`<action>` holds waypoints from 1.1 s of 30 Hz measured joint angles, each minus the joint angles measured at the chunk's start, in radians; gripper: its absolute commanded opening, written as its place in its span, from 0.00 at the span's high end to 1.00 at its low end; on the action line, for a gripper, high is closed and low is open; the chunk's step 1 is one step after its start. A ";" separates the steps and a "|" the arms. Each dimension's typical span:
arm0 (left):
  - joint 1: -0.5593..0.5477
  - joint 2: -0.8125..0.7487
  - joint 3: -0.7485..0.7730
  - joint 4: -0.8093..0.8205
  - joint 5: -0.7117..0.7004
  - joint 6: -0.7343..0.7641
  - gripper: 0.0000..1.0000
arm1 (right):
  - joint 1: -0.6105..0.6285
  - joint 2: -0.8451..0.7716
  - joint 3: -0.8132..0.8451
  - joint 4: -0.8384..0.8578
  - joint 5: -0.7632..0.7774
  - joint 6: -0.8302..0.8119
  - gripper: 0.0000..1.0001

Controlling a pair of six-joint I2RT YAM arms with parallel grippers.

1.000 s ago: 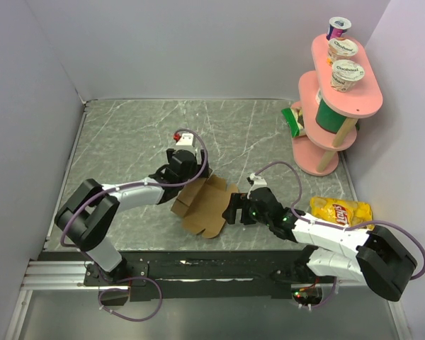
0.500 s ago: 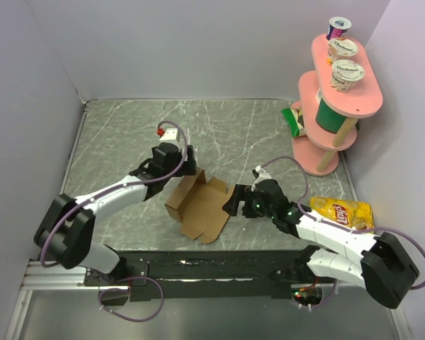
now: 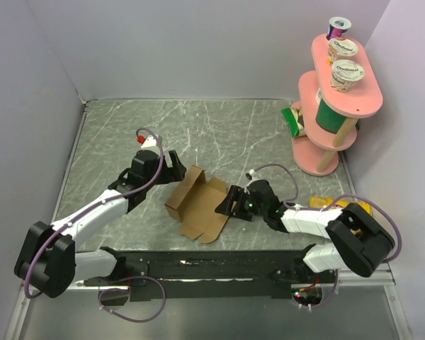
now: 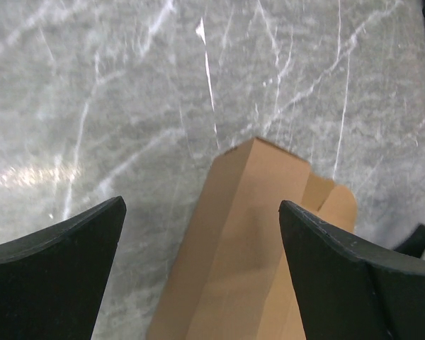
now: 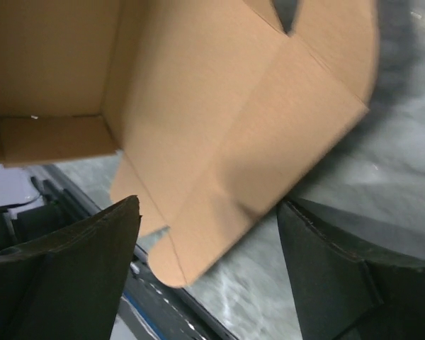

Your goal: Fold the paper box

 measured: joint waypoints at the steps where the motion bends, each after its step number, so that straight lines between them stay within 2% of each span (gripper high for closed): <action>1: 0.003 -0.005 -0.009 0.001 0.012 -0.007 0.04 | 0.000 0.020 0.001 0.027 -0.007 0.007 0.24; 7: 0.010 -0.025 -0.090 0.022 0.067 -0.061 0.04 | 0.000 0.111 0.020 0.105 -0.010 0.031 0.48; 9: 0.011 -0.041 -0.116 0.024 0.078 -0.079 0.04 | 0.000 0.122 0.029 0.102 0.000 0.026 0.51; 14: 0.026 -0.085 -0.136 0.041 0.105 -0.116 0.04 | -0.001 0.122 0.039 0.090 0.044 -0.017 0.52; 19: 0.048 -0.109 -0.164 0.095 0.140 -0.156 0.04 | -0.013 0.136 0.048 0.154 0.046 -0.047 0.53; 23: 0.053 -0.112 -0.198 0.105 0.154 -0.179 0.03 | -0.019 0.209 0.055 0.251 0.017 -0.041 0.53; 27: 0.053 -0.123 -0.223 0.105 0.161 -0.190 0.04 | -0.029 0.272 0.032 0.362 -0.025 -0.016 0.58; 33: 0.057 -0.146 -0.240 0.111 0.170 -0.205 0.04 | -0.041 0.278 -0.019 0.509 -0.055 0.020 0.61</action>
